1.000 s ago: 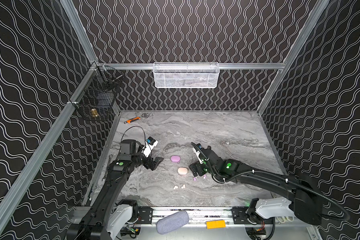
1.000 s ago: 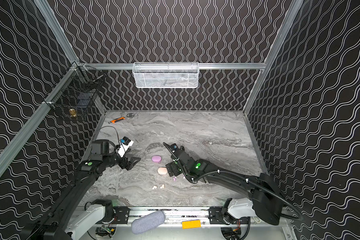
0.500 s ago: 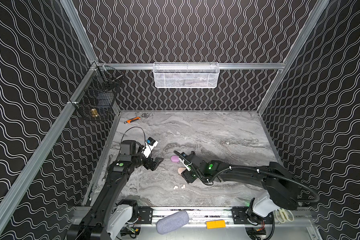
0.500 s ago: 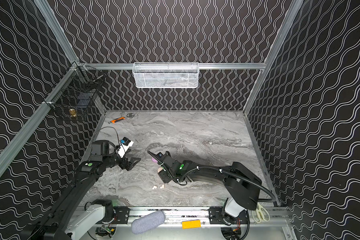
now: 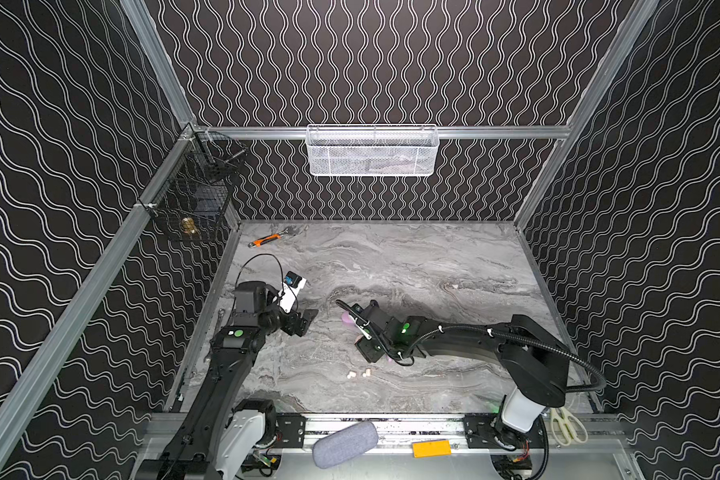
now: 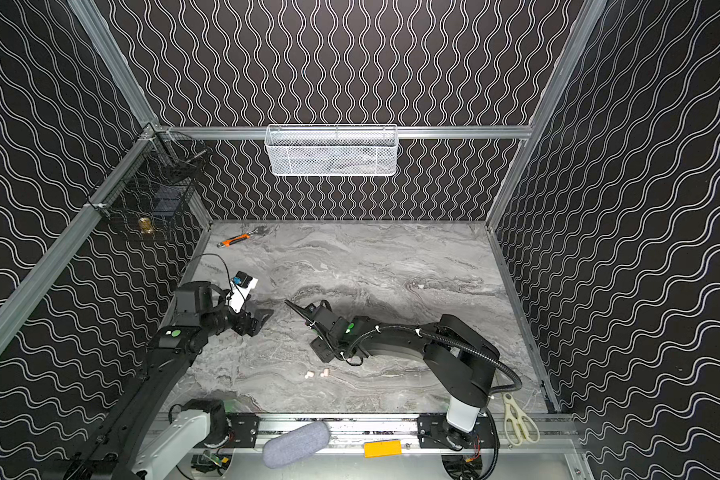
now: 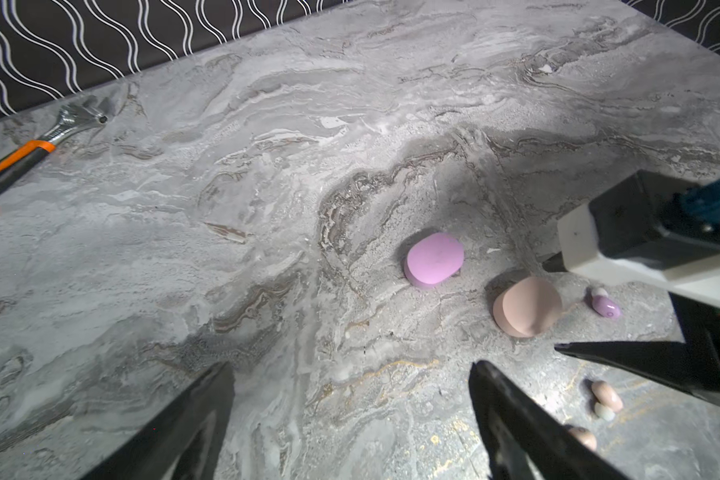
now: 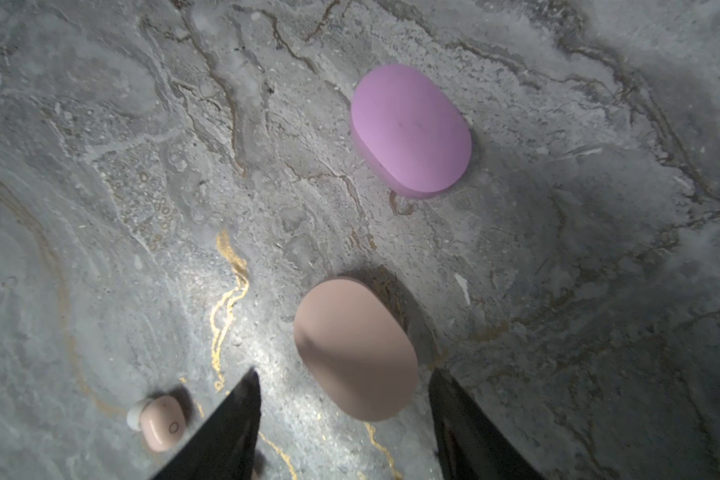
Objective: Insert the wireless bluetooth earbuds into the charging case
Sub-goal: 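Lower the right gripper around the peach charging case and close it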
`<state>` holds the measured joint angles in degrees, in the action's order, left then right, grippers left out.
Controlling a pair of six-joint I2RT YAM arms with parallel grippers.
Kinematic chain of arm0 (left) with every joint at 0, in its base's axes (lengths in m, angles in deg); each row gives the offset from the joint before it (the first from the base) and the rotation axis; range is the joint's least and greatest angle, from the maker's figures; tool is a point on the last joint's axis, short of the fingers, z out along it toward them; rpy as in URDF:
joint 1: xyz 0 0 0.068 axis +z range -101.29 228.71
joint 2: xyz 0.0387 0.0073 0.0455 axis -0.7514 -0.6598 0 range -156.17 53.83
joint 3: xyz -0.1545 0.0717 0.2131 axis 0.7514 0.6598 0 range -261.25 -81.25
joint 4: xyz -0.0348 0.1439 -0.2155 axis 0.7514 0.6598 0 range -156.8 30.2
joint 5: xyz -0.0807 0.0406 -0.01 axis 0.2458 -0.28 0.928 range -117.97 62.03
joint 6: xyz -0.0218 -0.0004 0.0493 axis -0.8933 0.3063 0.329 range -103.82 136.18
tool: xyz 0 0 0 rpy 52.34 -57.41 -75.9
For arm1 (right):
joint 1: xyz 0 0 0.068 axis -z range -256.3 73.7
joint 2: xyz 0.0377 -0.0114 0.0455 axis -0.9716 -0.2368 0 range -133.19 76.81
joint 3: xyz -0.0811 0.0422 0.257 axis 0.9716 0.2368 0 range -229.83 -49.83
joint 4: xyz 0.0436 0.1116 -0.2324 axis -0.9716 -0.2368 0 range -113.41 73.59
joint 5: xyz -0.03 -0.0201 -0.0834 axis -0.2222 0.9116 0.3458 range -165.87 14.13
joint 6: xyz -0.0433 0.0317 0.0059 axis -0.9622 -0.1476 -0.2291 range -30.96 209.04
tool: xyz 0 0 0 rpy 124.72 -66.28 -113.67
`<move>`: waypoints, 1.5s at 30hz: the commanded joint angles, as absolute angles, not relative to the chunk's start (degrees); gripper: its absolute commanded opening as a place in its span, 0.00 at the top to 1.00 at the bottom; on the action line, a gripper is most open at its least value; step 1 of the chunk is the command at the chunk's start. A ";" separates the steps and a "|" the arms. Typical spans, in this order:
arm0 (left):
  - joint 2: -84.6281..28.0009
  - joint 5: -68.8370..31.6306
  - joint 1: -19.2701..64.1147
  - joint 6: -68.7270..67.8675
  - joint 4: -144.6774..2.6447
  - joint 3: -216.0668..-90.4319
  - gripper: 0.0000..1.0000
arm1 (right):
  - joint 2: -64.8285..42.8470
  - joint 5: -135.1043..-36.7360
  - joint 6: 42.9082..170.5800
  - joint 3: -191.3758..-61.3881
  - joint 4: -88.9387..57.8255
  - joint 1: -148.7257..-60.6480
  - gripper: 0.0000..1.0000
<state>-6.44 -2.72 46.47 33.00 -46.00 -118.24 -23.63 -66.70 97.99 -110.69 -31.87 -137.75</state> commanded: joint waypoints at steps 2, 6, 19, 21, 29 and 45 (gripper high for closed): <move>-6.91 -2.57 46.84 32.48 -47.94 -118.21 0.08 | -25.15 -67.04 97.07 -111.47 -31.81 -137.83 0.34; -7.43 -2.93 46.87 32.29 -47.90 -118.34 0.07 | -26.37 -66.65 96.93 -111.70 -31.95 -137.83 0.33; -7.56 -2.48 47.04 32.22 -47.90 -118.34 0.06 | -27.69 -66.44 96.70 -112.52 -31.78 -137.83 0.42; -7.69 -2.49 47.04 32.15 -47.90 -118.33 0.06 | -27.54 -66.55 96.65 -112.50 -32.05 -137.83 0.44; -8.30 -1.82 47.04 32.11 -47.81 -118.48 0.04 | -26.92 -66.99 96.52 -111.92 -31.81 -137.74 0.45; -8.66 -0.99 47.04 32.19 -47.61 -118.60 0.04 | -28.12 -66.18 95.18 -113.62 -31.57 -137.73 0.41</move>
